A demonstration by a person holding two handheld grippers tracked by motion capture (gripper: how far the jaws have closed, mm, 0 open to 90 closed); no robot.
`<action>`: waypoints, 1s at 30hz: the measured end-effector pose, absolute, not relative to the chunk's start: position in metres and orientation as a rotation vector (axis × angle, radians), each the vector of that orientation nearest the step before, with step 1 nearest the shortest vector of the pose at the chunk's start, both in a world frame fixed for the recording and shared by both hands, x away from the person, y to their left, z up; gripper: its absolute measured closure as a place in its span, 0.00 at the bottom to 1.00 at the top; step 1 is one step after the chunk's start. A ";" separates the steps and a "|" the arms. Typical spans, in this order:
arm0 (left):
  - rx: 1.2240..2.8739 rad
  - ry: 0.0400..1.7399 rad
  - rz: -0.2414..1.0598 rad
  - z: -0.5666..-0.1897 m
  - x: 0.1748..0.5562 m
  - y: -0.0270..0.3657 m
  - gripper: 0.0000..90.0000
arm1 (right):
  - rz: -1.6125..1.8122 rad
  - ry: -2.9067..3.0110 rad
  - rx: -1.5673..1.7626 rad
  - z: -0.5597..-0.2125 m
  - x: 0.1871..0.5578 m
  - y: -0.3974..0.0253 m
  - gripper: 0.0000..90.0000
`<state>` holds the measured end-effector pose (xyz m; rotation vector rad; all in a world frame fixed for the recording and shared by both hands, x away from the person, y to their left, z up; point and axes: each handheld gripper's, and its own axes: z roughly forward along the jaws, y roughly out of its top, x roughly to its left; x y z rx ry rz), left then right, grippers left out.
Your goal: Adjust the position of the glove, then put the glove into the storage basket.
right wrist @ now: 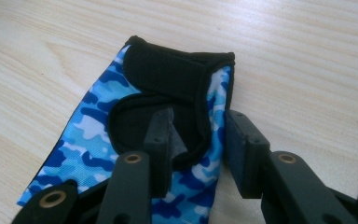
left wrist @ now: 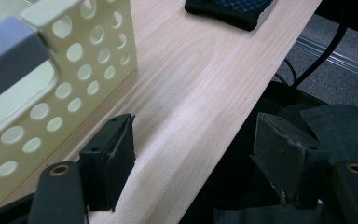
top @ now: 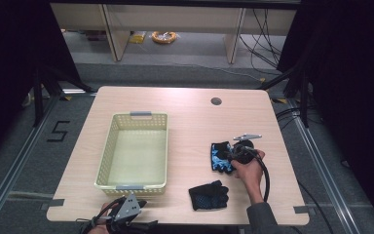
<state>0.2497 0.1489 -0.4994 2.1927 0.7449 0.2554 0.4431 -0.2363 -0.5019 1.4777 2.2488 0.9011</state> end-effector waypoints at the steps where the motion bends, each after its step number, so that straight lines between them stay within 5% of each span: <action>1: 2.191 0.744 0.254 -0.499 0.250 0.149 0.32 | 0.895 2.253 1.472 -0.502 0.443 -0.236 0.76; 15: 2.203 0.725 0.240 -0.501 0.248 0.149 0.34 | 0.833 2.270 1.361 -0.500 0.442 -0.232 0.95; 30: 2.201 0.718 0.249 -0.500 0.246 0.150 0.34 | 0.907 2.329 1.138 -0.469 0.436 -0.222 0.97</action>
